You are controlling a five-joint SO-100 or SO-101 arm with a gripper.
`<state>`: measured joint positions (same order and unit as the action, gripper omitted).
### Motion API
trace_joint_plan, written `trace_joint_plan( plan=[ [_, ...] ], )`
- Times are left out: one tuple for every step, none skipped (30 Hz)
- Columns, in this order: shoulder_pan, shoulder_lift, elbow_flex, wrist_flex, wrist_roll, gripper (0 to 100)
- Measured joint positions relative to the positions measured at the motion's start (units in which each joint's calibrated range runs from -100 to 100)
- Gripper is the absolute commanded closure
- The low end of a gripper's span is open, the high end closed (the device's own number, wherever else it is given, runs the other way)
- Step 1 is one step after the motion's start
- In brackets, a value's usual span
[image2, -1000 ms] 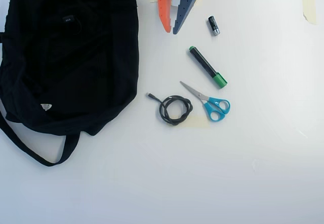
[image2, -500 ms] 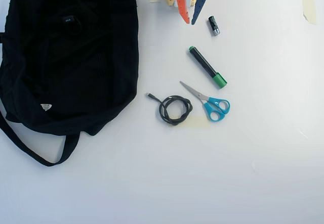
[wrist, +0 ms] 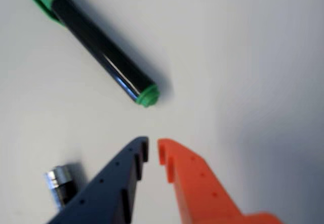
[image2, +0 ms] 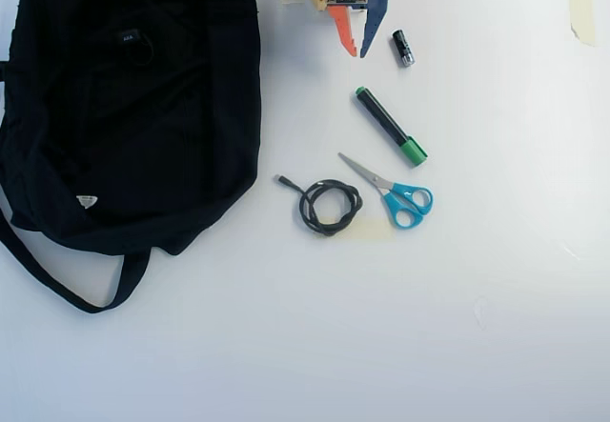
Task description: Put the bike light into the black bag
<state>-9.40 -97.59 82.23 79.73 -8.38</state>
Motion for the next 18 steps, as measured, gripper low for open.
trace_joint_plan(
  plan=[
    [0.0,-0.6,1.3,-0.2,0.2,98],
    [0.0,-1.0,2.0,-0.3,0.1,98],
    [0.0,-1.2,2.3,-0.5,0.1,98],
    [0.0,-1.2,3.0,-0.6,0.0,98],
    [0.0,-1.2,4.0,-1.0,0.0,98],
    [0.0,-1.2,5.0,-1.7,0.0,98],
    [0.0,-1.2,5.7,-2.6,0.0,98],
    [0.0,-1.2,6.4,-3.2,0.2,98],
    [0.0,-1.2,7.2,-3.9,0.2,98],
    [0.1,-1.2,8.0,-4.2,0.2,98],
    [0.1,-1.2,9.3,-5.8,0.1,98],
    [-0.1,-1.2,11.7,-7.0,0.1,98],
    [-0.2,-1.1,13.9,-8.8,0.2,98],
    [-0.1,-1.4,14.9,-9.1,0.0,98],
    [0.6,-1.3,15.3,-9.3,0.0,98],
    [0.4,-1.4,15.6,-9.3,0.0,98],
    [0.1,-1.4,15.8,-9.4,0.0,98],
    [0.1,-1.4,15.8,-9.4,0.0,98]
  ],
)
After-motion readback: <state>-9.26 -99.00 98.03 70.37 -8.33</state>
